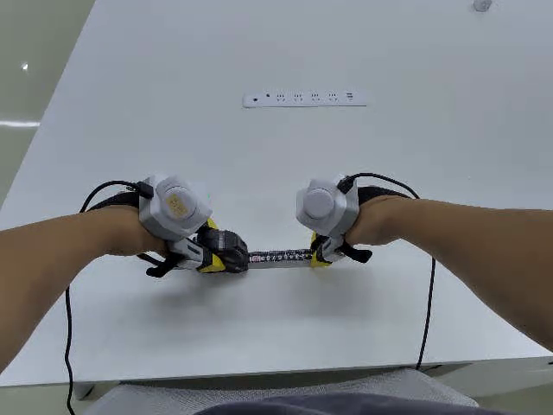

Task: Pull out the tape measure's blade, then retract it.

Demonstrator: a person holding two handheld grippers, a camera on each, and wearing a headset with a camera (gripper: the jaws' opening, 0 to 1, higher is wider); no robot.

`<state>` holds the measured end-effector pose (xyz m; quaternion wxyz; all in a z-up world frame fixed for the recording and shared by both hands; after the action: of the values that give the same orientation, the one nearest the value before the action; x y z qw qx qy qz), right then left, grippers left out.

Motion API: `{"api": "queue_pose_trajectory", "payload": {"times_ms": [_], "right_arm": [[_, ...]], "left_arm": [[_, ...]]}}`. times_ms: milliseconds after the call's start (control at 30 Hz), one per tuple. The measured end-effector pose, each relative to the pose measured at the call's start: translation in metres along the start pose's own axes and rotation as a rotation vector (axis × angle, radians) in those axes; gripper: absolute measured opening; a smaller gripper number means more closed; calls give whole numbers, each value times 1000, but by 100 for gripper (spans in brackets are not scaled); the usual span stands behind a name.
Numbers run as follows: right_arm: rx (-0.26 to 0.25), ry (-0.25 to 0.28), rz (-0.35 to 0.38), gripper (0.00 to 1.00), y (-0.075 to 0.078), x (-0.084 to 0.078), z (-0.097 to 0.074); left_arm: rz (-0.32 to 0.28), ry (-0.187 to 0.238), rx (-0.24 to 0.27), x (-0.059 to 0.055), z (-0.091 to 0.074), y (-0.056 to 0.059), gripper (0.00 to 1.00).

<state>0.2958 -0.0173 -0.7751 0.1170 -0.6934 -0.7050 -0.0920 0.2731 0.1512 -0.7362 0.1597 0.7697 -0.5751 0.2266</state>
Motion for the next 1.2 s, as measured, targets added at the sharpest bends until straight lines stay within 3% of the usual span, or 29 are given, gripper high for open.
{"api": "queue_pose_trajectory", "payload": {"times_ms": [1200], "right_arm": [[-9, -2, 9, 11, 2, -19, -6]], "left_arm": [[-10, 6, 1, 0, 0, 0, 32]]}}
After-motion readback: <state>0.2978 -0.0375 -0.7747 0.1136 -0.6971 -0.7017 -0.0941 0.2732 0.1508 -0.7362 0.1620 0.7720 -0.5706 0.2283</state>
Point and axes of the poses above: the centre of the closed fingertips' face, and the gripper's own axes: z roughly forward along the fingers, y roughly to its right, x roughly out of its top, the point moved 4 cm from there along -z, roughly backward along the fingers, and after that the axes turned 1 degree about -y, right-handed, at the moved point
